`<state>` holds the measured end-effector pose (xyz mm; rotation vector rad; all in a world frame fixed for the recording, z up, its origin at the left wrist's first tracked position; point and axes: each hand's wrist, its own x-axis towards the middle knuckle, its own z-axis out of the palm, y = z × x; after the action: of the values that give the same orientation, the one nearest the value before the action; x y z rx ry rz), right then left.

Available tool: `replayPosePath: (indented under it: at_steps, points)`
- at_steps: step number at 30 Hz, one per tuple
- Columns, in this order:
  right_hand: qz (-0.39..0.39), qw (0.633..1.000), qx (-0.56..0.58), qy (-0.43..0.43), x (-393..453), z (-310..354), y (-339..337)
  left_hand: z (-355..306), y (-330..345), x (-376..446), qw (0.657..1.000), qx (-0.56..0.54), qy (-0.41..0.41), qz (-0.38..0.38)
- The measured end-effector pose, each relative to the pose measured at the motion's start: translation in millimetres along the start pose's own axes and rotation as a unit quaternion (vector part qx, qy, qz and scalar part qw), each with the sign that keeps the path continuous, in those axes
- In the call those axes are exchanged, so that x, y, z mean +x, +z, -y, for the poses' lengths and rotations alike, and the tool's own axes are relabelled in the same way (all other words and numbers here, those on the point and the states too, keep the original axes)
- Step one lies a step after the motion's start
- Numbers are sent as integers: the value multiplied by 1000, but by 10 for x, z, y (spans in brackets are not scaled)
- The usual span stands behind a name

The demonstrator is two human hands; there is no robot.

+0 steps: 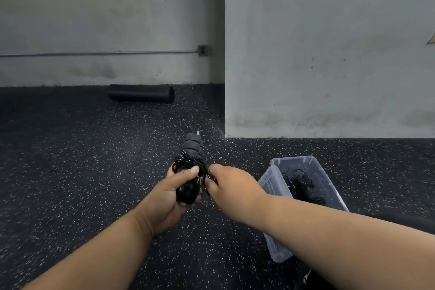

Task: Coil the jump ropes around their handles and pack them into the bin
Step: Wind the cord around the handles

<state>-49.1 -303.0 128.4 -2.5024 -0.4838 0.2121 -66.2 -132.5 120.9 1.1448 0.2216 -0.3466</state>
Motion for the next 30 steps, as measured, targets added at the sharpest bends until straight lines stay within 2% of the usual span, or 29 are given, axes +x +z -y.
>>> replayPosePath:
  at_steps: [5,10,13,17,23,25,28,30]
  points:
    - [21,999,-38,-30,18,-47,-100,-5,-41,3,1000,20,-10,22]
    - [-3,997,66,36,121,-219,-182,-36,-39,21,999,44,-8,26]
    - [-4,983,157,97,252,-424,-187,-34,-46,20,997,70,-18,23]
    - [-31,940,301,156,351,-576,-185,8,-14,-23,992,106,-42,47]
    - [-105,885,403,209,493,-812,-363,87,10,-80,985,144,-73,67]
    - [-139,856,443,229,540,-919,-409,117,-9,-71,989,124,-69,50]
    - [-180,801,514,250,605,-996,-430,94,-44,-18,996,69,-57,-14]
    - [-193,777,546,245,631,-1013,-437,63,-125,38,997,33,-46,-58]
